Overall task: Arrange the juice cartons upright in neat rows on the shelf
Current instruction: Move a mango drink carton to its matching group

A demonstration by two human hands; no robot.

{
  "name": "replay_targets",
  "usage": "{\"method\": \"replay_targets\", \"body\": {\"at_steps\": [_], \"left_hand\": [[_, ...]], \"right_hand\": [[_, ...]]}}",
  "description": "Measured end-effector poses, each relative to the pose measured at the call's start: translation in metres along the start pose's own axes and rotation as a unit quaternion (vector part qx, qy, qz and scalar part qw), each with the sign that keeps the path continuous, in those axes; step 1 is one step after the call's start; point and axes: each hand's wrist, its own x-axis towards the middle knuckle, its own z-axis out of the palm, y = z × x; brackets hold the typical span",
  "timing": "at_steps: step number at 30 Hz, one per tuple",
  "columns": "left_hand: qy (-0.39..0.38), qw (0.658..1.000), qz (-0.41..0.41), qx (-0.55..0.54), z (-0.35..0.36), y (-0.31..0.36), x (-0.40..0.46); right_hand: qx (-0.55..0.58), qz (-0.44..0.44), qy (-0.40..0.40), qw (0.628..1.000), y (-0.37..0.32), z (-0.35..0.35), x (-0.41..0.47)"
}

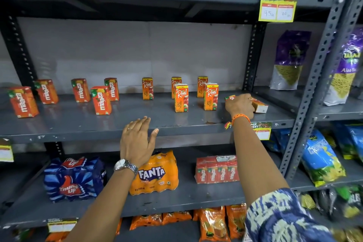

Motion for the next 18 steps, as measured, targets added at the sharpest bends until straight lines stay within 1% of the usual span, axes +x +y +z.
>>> {"method": "replay_targets", "body": {"at_steps": [3,6,9,11,13,16,18], "left_hand": [[-0.002,1.0,0.005,0.0,0.0,-0.002,0.0],[-0.002,1.0,0.001,-0.002,0.002,-0.002,-0.001],[0.005,1.0,0.002,-0.005,0.003,-0.002,-0.001],[0.01,1.0,0.002,-0.007,0.004,-0.002,-0.002],[0.017,1.0,0.003,-0.008,0.006,-0.003,-0.002],[0.025,1.0,0.0,-0.01,0.009,-0.003,-0.002],[0.029,0.999,-0.005,-0.015,0.011,-0.003,-0.001]], "right_hand": [[0.067,0.002,-0.028,0.997,0.004,-0.005,0.007],[0.131,-0.006,-0.034,0.991,0.01,-0.01,0.009],[0.207,0.021,-0.049,0.977,0.013,-0.01,0.009],[0.297,0.064,-0.088,0.949,0.013,-0.011,0.007],[0.394,0.092,-0.131,0.905,0.013,-0.011,0.004],[0.493,0.097,-0.178,0.846,0.017,-0.013,-0.004],[0.534,0.085,-0.208,0.815,0.021,-0.014,-0.009]]}}
